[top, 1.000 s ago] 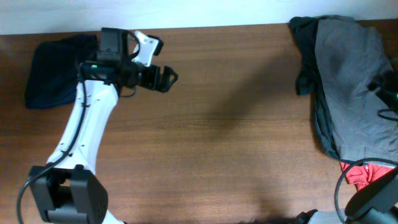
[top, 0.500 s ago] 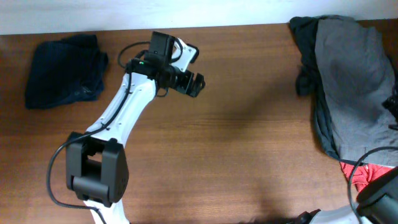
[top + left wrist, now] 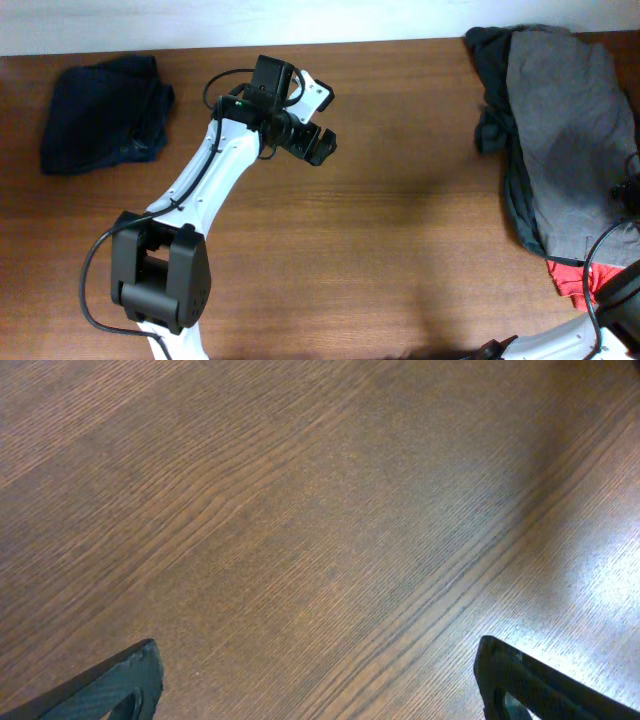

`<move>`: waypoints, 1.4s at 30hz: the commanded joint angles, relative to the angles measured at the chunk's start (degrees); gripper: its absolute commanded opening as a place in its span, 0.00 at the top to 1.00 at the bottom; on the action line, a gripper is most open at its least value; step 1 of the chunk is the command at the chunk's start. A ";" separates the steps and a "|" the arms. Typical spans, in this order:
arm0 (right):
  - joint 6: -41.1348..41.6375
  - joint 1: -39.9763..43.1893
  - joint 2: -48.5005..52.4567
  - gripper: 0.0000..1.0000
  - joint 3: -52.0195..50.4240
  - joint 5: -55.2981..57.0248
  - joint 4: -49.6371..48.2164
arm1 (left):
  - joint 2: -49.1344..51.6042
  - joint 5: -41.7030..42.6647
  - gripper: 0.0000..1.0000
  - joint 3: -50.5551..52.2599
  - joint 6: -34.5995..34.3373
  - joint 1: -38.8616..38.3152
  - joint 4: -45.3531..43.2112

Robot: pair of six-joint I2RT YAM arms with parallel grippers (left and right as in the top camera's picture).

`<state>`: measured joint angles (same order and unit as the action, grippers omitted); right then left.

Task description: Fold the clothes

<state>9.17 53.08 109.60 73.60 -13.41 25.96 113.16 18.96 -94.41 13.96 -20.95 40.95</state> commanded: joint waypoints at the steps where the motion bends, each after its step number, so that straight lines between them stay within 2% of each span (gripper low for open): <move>1: -0.55 0.24 0.50 0.60 0.87 -1.97 -0.74 | -0.02 -0.39 0.01 -1.22 1.18 -0.02 0.02; 5: -0.57 0.24 0.50 0.73 0.87 -8.57 -2.78 | -0.02 -0.39 0.01 -1.22 1.18 -0.02 0.00; 7: -0.57 0.24 0.50 0.76 0.90 -11.41 -3.54 | -0.02 -0.39 0.01 -1.22 1.16 -0.02 0.02; 11: -0.79 0.17 0.50 0.89 0.90 -13.14 -3.61 | -0.02 -0.39 0.01 -1.22 1.16 0.00 0.07; 12: -0.76 0.20 0.50 0.89 0.90 -12.94 -3.48 | -0.02 -0.39 0.01 -1.22 1.16 0.00 0.04; 13: -0.76 0.20 0.50 0.87 0.90 -12.94 -3.48 | -0.02 -0.39 0.01 -1.22 1.16 0.00 0.07; 15: -0.74 0.55 0.50 0.47 0.90 -12.79 -3.52 | -0.02 -0.37 0.01 -1.22 1.16 -0.02 0.13; 16: -0.72 0.68 0.50 0.36 0.90 -12.46 -3.54 | -0.02 -0.39 0.01 -1.22 1.16 -0.02 0.24; 17: -0.74 0.92 0.50 0.32 0.90 -11.37 -3.50 | -0.02 -0.37 0.01 -1.22 1.16 -0.02 0.31; 21: -0.81 1.03 0.50 0.27 0.87 -5.60 -3.43 | -0.02 -0.37 0.01 -1.22 1.14 -0.02 0.92; 26: -3.19 1.03 1.68 0.28 0.87 -4.76 -4.79 | -0.02 -0.37 0.01 -1.22 1.14 -0.02 2.01; 31: -3.19 0.98 4.31 0.42 0.87 -4.72 -5.22 | -0.02 -0.37 0.01 -1.22 1.14 -0.02 2.05; 35: -3.15 0.98 5.31 0.69 0.90 -4.98 -5.57 | -0.02 -0.39 0.01 -1.22 1.14 -0.02 2.05; 38: -2.84 0.98 5.29 0.80 1.16 -6.86 -6.43 | -0.02 -0.39 0.01 -1.22 1.14 -0.02 2.01; 42: -0.11 0.94 5.29 0.89 2.86 -9.51 -6.36 | -0.02 -0.39 0.01 -1.22 1.14 -0.02 2.01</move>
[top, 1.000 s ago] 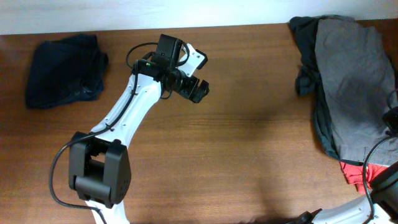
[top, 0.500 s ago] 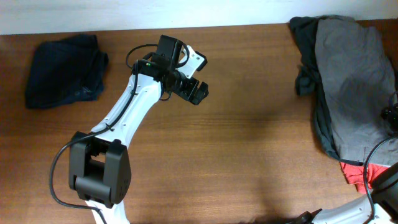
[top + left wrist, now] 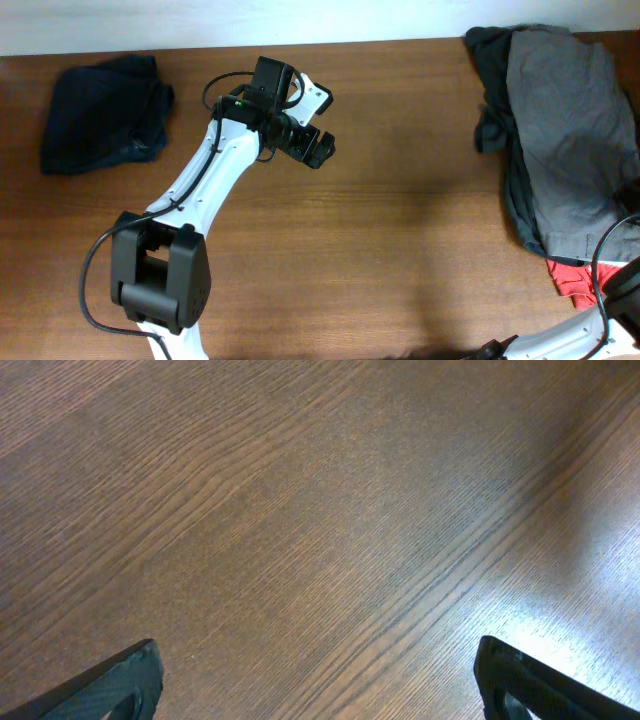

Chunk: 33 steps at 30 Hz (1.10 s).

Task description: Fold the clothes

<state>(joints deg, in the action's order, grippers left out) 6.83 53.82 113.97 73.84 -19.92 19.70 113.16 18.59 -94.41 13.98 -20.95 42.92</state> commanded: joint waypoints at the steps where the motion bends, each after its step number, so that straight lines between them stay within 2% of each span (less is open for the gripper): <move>1: 2.69 0.20 0.83 0.92 4.00 -5.44 0.85 | -0.02 -0.02 0.01 -1.22 1.11 -0.02 0.04; 2: 2.71 0.17 0.79 0.96 5.14 -7.45 1.79 | -0.02 -0.02 0.01 -1.22 1.11 -0.02 0.04; 6: 2.69 -0.79 0.48 0.96 12.63 -16.76 9.01 | -0.04 0.00 0.01 -1.49 1.09 0.00 0.04; 11: 2.40 -4.59 -0.20 0.96 22.01 -19.06 19.87 | -0.26 0.02 0.01 -4.07 1.03 0.37 1.66; 14: -1.81 -8.81 -0.79 0.96 27.15 -21.94 25.99 | -0.37 -0.02 0.01 -7.69 0.66 1.25 4.76; 20: -2.14 -21.73 -2.45 0.96 32.37 -22.10 33.20 | -0.37 0.00 0.01 -16.72 0.63 4.46 12.48; 30: -2.08 -49.83 -3.04 0.96 32.37 -20.96 31.19 | -0.42 0.02 0.01 -27.82 0.42 16.57 21.40; 33: -1.14 -60.39 -3.02 0.96 32.35 -15.23 28.65 | -0.42 0.02 0.01 -28.13 0.46 21.24 21.97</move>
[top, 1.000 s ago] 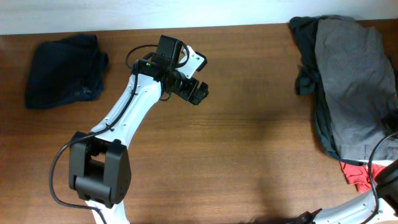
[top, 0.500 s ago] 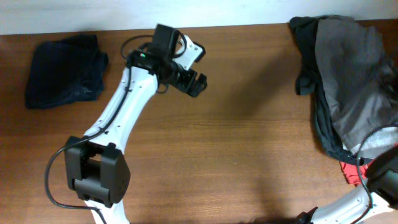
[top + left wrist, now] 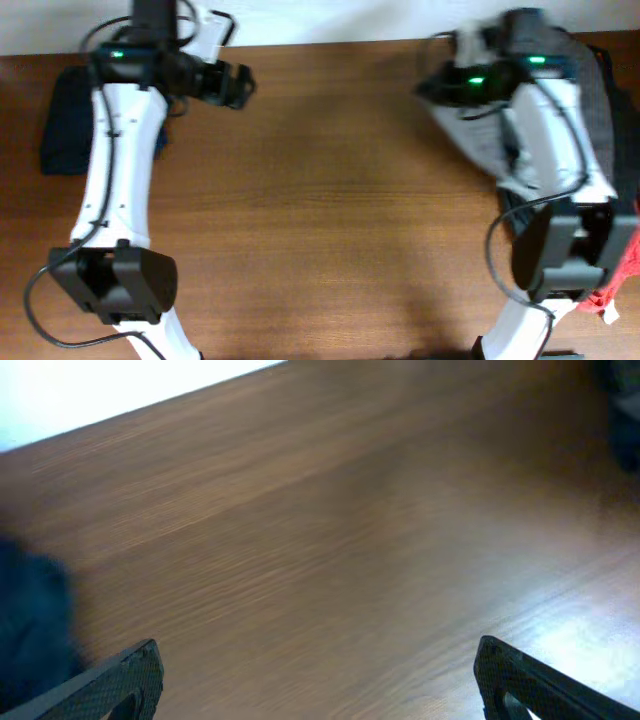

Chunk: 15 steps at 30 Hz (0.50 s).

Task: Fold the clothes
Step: 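Grasp the grey shorts with the right gripper and drag them to table center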

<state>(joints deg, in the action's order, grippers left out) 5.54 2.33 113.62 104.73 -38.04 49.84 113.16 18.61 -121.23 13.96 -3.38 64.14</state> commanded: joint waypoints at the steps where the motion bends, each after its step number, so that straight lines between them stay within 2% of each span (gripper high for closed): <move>1: 0.98 -11.76 -2.67 0.96 1.46 5.38 -1.99 | -0.42 0.00 0.01 -1.31 0.48 4.79 1.05; 8: 2.03 -28.68 -0.66 0.96 1.46 13.09 -4.26 | -0.42 0.00 0.01 -1.31 0.50 9.70 1.51; 15: 2.01 -37.57 2.23 0.96 1.44 14.58 -6.19 | -0.42 -0.02 0.01 -1.31 1.01 10.69 1.46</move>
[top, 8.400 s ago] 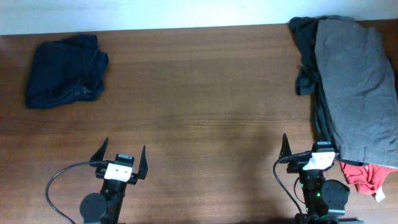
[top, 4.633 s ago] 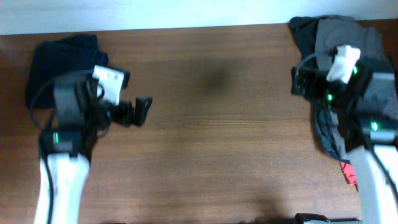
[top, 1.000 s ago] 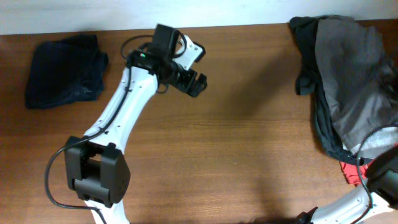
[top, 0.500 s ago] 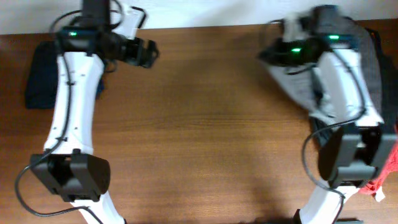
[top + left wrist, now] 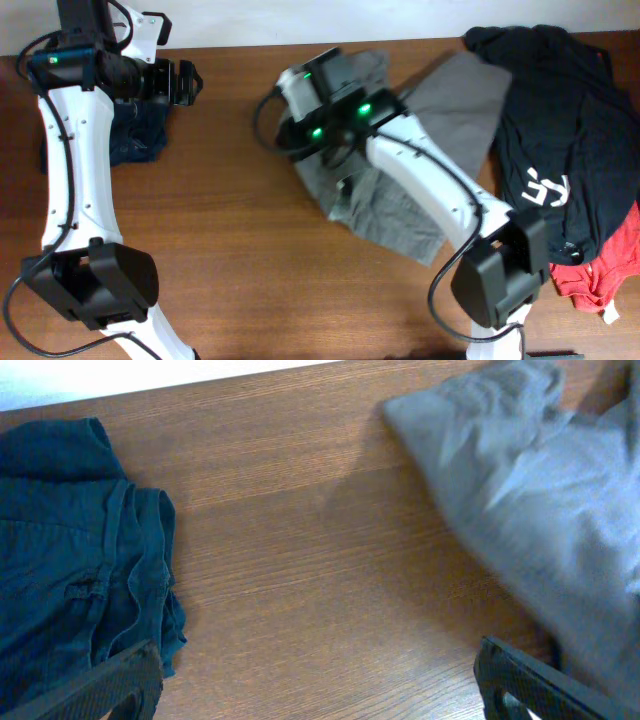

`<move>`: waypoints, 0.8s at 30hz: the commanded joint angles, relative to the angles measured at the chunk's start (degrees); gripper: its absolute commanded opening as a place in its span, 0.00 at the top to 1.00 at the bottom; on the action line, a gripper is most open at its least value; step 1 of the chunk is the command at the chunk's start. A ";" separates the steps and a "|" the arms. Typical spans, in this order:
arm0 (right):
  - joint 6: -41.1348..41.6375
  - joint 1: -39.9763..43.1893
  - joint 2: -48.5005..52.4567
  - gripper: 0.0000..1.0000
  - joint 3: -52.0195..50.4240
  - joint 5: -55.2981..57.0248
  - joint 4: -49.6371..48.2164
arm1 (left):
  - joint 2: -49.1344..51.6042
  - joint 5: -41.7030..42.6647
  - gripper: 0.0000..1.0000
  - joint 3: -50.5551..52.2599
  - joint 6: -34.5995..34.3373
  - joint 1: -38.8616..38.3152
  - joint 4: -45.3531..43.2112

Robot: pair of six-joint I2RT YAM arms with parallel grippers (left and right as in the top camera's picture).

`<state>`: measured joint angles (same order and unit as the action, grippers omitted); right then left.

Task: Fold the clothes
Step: 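Grasp the grey shorts with the right gripper and drag them to table center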

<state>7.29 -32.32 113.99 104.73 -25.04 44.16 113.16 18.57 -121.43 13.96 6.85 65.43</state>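
A grey garment [image 5: 400, 190] lies spread and rumpled across the middle of the table. Its upper left part is bunched under my right gripper [image 5: 300, 135], which seems shut on it; the fingers are mostly hidden. The cloth also fills the right of the left wrist view [image 5: 540, 510]. A folded dark blue garment [image 5: 135, 140] lies at the far left, also seen in the wrist view [image 5: 70, 570]. My left gripper [image 5: 185, 82] hangs open over bare wood between the two garments, its fingertips [image 5: 130, 680] wide apart.
A black T-shirt with white print [image 5: 550, 130] is heaped at the far right, with a red garment [image 5: 600, 270] below it at the table's right edge. The back edge of the table meets a white wall [image 5: 150, 375].
My right gripper was at the pile on the right and is now left of the middle, with the grey garment stretched out behind it. The black T-shirt is uncovered. My left gripper has moved further left.
My left gripper first hung open over the middle of the table while the grey garment lay on the right-hand pile. The left arm then stood at the back left and my right gripper was at the pile. Now the grey garment lies across the middle.
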 commanded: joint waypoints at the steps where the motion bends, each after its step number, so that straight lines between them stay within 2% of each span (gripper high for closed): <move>1: 0.26 -3.63 2.23 0.94 1.44 1.53 -0.50 | -0.42 -0.22 0.01 -1.14 1.16 0.46 0.15; 3: 0.22 -4.66 2.25 0.69 1.44 1.46 -0.46 | -0.42 -0.96 0.01 -1.11 1.16 0.46 0.11; 4: -0.07 -5.11 2.23 0.45 1.46 1.09 -0.44 | -0.42 -1.20 0.01 -1.11 1.16 0.46 0.04; 5: -0.61 -5.29 2.08 0.34 1.49 0.50 -0.28 | -0.42 -1.33 0.01 -1.11 1.16 0.46 -0.02; 7: -0.98 -5.18 1.29 0.25 1.49 -0.42 -0.02 | -0.42 -1.51 0.01 -1.11 1.16 0.46 -0.17; 10: 0.31 -2.34 -1.95 0.18 2.03 -0.39 1.68 | -0.42 -1.49 0.01 -1.11 1.16 0.46 -0.44; 13: 0.28 3.37 -5.35 0.18 3.80 0.35 6.82 | -0.39 -0.98 0.01 -1.09 1.14 0.37 -0.44; 18: 0.26 12.35 -6.27 0.18 3.91 4.94 16.55 | 0.46 4.90 0.01 -0.85 1.64 -1.51 0.52; 24: -0.02 20.98 -4.61 0.16 3.26 7.78 23.80 | 4.98 5.68 0.01 -0.52 9.70 -7.13 8.46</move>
<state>7.53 -13.65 108.79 108.20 -19.68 67.44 114.04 21.89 -121.60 17.72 2.85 71.07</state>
